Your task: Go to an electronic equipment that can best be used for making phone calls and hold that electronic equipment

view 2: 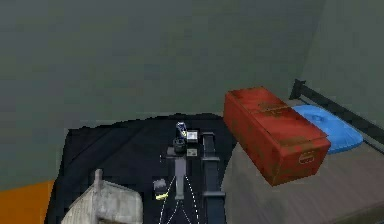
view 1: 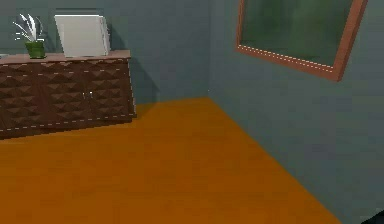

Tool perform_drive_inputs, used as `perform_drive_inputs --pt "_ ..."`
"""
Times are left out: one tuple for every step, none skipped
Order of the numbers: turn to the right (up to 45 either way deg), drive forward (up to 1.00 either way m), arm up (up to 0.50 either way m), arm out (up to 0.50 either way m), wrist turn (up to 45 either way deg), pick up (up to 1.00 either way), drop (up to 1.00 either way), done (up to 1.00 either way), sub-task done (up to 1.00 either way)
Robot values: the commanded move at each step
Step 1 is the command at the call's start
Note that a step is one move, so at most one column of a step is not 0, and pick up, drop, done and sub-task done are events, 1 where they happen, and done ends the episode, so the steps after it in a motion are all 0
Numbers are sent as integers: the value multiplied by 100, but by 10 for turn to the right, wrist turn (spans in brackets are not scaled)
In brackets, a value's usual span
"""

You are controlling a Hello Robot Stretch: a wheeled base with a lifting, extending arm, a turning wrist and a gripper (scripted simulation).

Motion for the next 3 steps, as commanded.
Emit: perform_drive_inputs --pt "0 0 0 0 450 0 0 0 0" --pt "0 0 0 0 450 0 0 0 0" --pt "0 0 0 0 420 0 0 0 0"
